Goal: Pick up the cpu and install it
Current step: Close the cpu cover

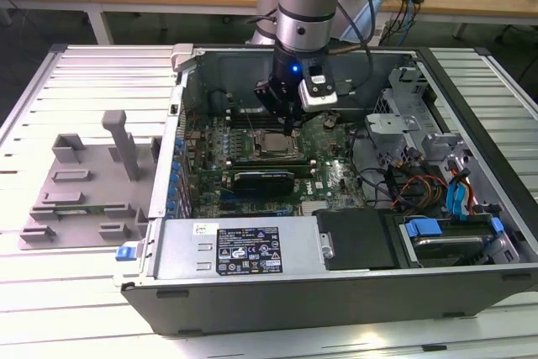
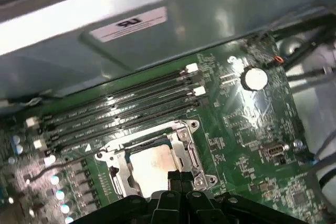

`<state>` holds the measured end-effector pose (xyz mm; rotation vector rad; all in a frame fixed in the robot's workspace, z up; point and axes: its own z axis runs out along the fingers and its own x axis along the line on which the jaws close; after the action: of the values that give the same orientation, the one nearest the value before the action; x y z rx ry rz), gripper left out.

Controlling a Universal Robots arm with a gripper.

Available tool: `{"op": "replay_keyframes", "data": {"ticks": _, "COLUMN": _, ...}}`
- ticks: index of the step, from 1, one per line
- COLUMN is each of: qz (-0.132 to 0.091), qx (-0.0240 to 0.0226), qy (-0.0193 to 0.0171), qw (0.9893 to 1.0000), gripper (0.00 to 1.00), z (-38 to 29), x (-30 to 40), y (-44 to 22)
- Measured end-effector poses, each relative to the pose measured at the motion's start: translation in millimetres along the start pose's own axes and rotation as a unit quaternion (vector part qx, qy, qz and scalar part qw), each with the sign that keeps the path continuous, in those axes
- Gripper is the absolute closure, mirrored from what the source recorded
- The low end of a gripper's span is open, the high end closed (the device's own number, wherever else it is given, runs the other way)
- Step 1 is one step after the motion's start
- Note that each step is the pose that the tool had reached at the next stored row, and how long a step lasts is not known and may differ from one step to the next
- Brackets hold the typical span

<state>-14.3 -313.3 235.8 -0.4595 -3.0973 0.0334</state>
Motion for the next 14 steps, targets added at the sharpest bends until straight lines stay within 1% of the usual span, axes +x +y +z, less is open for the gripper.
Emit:
{"op": "replay_keyframes", "data": {"ticks": 1, "qz": -0.02, "qx": 0.0001, "qy": -0.0004, "qw": 0.9998, "gripper": 0.89, "z": 0.1, "x": 0.0, "y": 0.0}}
{"op": "replay_keyframes", "data": {"ticks": 3, "qz": -0.042, "qx": 0.0003, "qy": -0.0009, "qw": 0.9991, "gripper": 0.89, "z": 0.1, "x": 0.0, "y": 0.0}}
{"op": "replay_keyframes", "data": {"ticks": 4, "qz": -0.059, "qx": 0.0004, "qy": -0.0013, "qw": 0.9983, "gripper": 0.89, "z": 0.2, "x": 0.0, "y": 0.0}}
{"op": "replay_keyframes", "data": {"ticks": 5, "qz": -0.081, "qx": 0.0006, "qy": -0.0018, "qw": 0.9967, "gripper": 0.89, "z": 0.4, "x": 0.0, "y": 0.0}}
{"op": "replay_keyframes", "data": {"ticks": 6, "qz": -0.107, "qx": 0.0008, "qy": -0.0024, "qw": 0.9942, "gripper": 0.89, "z": 0.6, "x": 0.0, "y": 0.0}}
{"op": "replay_keyframes", "data": {"ticks": 8, "qz": -0.128, "qx": 0.0008, "qy": -0.003, "qw": 0.9918, "gripper": 0.89, "z": 1.1, "x": 0.0, "y": 0.1}}
{"op": "replay_keyframes", "data": {"ticks": 9, "qz": -0.14, "qx": 0.0009, "qy": -0.0035, "qw": 0.9901, "gripper": 0.89, "z": 1.4, "x": 0.0, "y": 0.1}}
{"op": "replay_keyframes", "data": {"ticks": 11, "qz": -0.155, "qx": 0.0008, "qy": -0.0052, "qw": 0.9878, "gripper": 0.89, "z": 2.2, "x": 0.0, "y": 0.1}}
{"op": "replay_keyframes", "data": {"ticks": 12, "qz": -0.16, "qx": 0.0007, "qy": -0.0063, "qw": 0.9871, "gripper": 0.89, "z": 2.8, "x": 0.1, "y": 0.1}}
{"op": "replay_keyframes", "data": {"ticks": 13, "qz": -0.162, "qx": 0.0007, "qy": -0.0071, "qw": 0.9868, "gripper": 0.89, "z": 3.8, "x": 2.0, "y": -0.5}}
{"op": "replay_keyframes", "data": {"ticks": 14, "qz": -0.162, "qx": 0.0007, "qy": -0.0071, "qw": 0.9868, "gripper": 0.89, "z": 4.5, "x": 4.7, "y": -1.4}}
